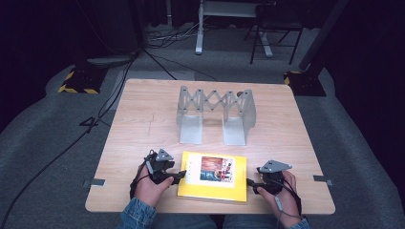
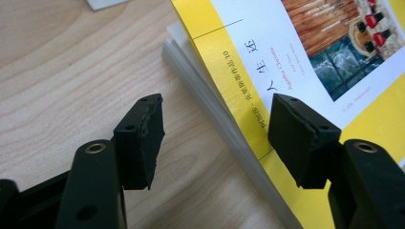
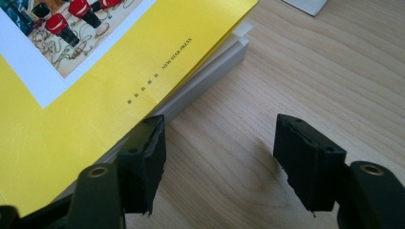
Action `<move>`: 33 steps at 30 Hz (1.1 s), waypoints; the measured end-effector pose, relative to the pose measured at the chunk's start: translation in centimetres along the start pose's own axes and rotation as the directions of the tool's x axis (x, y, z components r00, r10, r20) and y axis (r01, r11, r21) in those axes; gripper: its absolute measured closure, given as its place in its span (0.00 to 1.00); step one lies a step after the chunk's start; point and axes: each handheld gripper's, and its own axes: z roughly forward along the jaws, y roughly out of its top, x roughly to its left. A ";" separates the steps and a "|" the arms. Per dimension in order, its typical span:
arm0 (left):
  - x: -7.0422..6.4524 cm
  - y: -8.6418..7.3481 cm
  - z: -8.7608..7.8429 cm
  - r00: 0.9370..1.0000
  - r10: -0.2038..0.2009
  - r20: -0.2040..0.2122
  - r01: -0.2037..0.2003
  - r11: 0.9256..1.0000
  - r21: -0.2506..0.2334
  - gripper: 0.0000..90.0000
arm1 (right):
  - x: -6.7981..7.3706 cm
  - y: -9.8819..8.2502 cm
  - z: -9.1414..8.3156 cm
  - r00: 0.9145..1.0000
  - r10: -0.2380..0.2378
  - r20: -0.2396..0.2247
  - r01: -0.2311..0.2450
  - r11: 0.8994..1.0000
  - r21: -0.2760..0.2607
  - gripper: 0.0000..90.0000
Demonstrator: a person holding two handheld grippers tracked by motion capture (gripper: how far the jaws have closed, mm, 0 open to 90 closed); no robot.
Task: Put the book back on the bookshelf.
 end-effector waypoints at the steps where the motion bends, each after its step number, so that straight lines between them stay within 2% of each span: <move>1: 0.1 0.0 0.1 1.000 -0.007 0.006 0.007 1.000 0.001 0.42 | 0.0 0.0 0.0 1.000 0.002 -0.001 -0.002 1.000 -0.003 0.40; 7: 0.6 0.0 0.6 0.997 -0.051 0.053 0.050 0.999 0.014 0.43 | 0.0 0.0 0.0 1.000 -0.003 0.000 0.003 1.000 -0.003 0.40; 8: 0.8 0.0 0.7 0.996 -0.054 0.071 0.053 0.998 0.014 0.44 | 0.0 0.0 0.0 1.000 -0.006 0.001 0.006 1.000 -0.002 0.39; 12: 1.0 0.1 0.9 0.993 -0.070 0.097 0.069 0.997 0.019 0.47 | -0.1 0.0 -0.7 1.000 -0.009 0.005 0.009 1.000 -0.010 0.39; 16: 1.0 0.1 1.1 0.993 -0.058 0.107 0.057 0.998 0.013 0.49 | -0.2 -0.3 -1.6 1.000 0.006 0.012 -0.006 1.000 -0.019 0.38; 21: 0.9 0.1 1.1 0.993 -0.059 0.101 0.058 0.998 0.014 0.50 | 0.8 -0.5 -2.6 1.000 -0.001 -0.023 0.001 1.000 -0.026 0.37; 24: 0.8 0.2 1.2 0.993 -0.062 0.098 0.061 0.998 0.011 0.50 | 1.7 -0.5 -2.9 0.999 -0.023 -0.046 0.022 1.000 -0.014 0.36; 29: 0.4 0.3 1.6 0.991 -0.053 0.123 0.053 0.999 0.005 0.54 | 2.4 -0.7 -2.7 0.997 -0.030 -0.077 0.030 1.000 0.006 0.37; 33: 0.0 0.4 1.5 0.994 -0.034 0.106 0.034 0.999 0.001 0.55 | 2.4 -0.9 -2.1 0.996 -0.022 -0.084 0.024 0.999 0.025 0.37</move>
